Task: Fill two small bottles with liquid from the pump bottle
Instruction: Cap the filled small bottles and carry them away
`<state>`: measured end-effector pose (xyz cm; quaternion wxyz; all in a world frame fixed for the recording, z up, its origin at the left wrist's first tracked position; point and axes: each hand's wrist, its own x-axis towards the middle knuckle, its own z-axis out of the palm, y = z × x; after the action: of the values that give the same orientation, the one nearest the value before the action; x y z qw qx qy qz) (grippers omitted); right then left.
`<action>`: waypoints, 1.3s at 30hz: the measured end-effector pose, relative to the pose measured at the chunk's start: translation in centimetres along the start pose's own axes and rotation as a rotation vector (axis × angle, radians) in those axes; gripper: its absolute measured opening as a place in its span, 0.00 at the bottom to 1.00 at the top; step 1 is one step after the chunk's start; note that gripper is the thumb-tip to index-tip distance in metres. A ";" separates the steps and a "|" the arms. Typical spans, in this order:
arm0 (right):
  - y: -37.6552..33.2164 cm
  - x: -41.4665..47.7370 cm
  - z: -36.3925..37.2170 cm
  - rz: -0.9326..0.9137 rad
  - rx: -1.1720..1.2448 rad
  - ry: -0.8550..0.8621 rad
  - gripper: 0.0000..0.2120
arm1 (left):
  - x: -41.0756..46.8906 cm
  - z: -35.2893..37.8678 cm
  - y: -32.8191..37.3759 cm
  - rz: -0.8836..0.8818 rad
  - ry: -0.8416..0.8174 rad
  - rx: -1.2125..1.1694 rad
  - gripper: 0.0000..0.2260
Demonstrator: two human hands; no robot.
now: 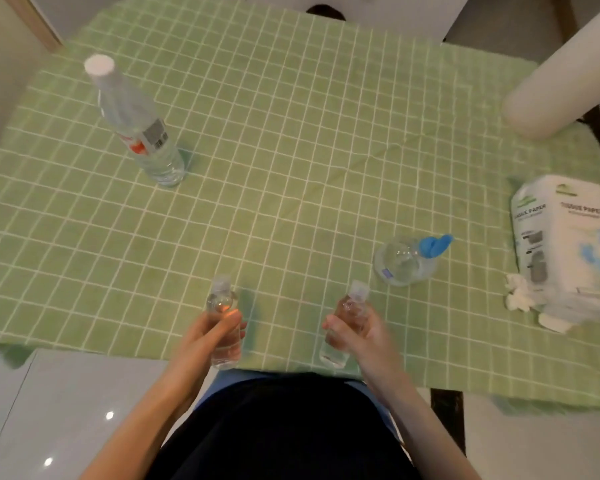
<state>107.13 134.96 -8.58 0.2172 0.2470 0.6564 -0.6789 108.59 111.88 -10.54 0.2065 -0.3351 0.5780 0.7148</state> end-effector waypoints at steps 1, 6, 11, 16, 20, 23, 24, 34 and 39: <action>0.2 0.1 0.0 0.008 0.002 -0.006 0.11 | -0.1 -0.1 -0.2 0.003 0.005 -0.004 0.18; 0.1 0.7 0.6 -0.014 -0.050 -0.130 0.11 | -1.1 -1.0 -1.1 0.048 0.091 -0.107 0.18; -0.3 1.0 2.1 -0.021 -0.108 -0.252 0.12 | -3.3 -2.7 -2.5 0.091 0.208 -0.214 0.16; -0.4 0.8 4.8 -0.024 -0.239 -0.350 0.10 | -5.3 -4.5 -4.1 0.144 0.298 -0.296 0.12; -0.2 0.3 7.9 -0.056 -0.294 -0.394 0.09 | -6.5 -7.0 -5.5 0.143 0.396 -0.384 0.07; 0.2 -0.3 11.2 -0.063 -0.310 -0.407 0.09 | -6.9 -10.2 -6.3 0.148 0.445 -0.431 0.06; 0.5 -0.4 12.6 -0.076 -0.329 -0.415 0.09 | -7.0 -11.4 -6.6 0.148 0.457 -0.440 0.06; 4.5 -3.4 28.6 -0.144 -0.311 -0.469 0.09 | -9.5 -27.2 -7.9 0.161 0.484 -0.408 0.10; 6.5 -5.9 35.5 -0.122 -0.364 -0.532 0.08 | -12.7 -33.7 -8.9 0.150 0.514 -0.446 0.17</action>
<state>114.04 99.01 -9.44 0.3805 -0.0217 0.7008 -0.6030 131.52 82.69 -11.18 -0.0773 -0.4974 0.4638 0.7291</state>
